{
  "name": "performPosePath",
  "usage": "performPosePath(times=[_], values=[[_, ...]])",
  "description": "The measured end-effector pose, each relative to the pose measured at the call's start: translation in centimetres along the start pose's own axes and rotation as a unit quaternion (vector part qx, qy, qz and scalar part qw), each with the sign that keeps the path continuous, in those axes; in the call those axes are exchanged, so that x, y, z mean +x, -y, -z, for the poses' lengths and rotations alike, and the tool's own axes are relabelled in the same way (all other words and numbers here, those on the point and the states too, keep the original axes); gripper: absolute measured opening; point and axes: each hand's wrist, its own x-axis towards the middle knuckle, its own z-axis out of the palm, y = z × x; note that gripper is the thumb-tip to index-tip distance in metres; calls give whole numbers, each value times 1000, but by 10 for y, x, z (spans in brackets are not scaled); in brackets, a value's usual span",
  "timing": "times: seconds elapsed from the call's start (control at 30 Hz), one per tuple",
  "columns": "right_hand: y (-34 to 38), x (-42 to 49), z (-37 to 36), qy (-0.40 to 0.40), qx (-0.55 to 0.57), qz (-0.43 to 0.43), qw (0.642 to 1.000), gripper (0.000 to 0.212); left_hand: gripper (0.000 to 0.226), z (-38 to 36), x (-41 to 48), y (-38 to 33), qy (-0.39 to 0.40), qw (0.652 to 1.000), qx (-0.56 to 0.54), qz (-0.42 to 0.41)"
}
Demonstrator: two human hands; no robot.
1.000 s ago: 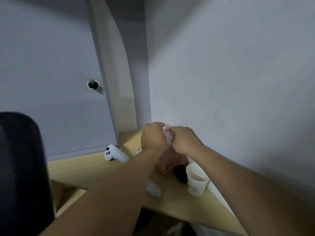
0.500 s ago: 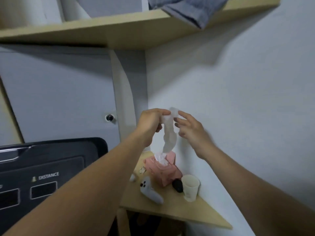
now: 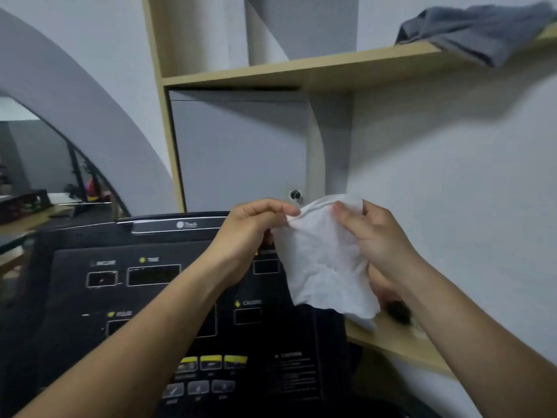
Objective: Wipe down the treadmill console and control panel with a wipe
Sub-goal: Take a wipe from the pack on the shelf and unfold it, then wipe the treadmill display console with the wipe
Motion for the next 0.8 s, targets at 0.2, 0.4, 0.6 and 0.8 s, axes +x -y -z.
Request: performPosePath(times=[0.2,0.4,0.6,0.8], values=[[-11,-13,-134,29,9,-43,999,24,67,112,-76,0,-17,1000,-6,20],[-23,-31,-217,113,12,-196,974,42,52,198,-128,2,-184,981,4,69],[-28,-60,-241,176,90,-190,962,41,25,250,-155,-1,-166,983,19,73],[-18,-73,-247,183,-46,-103,977,40,40,256,-164,-10,-59,941,332,36]])
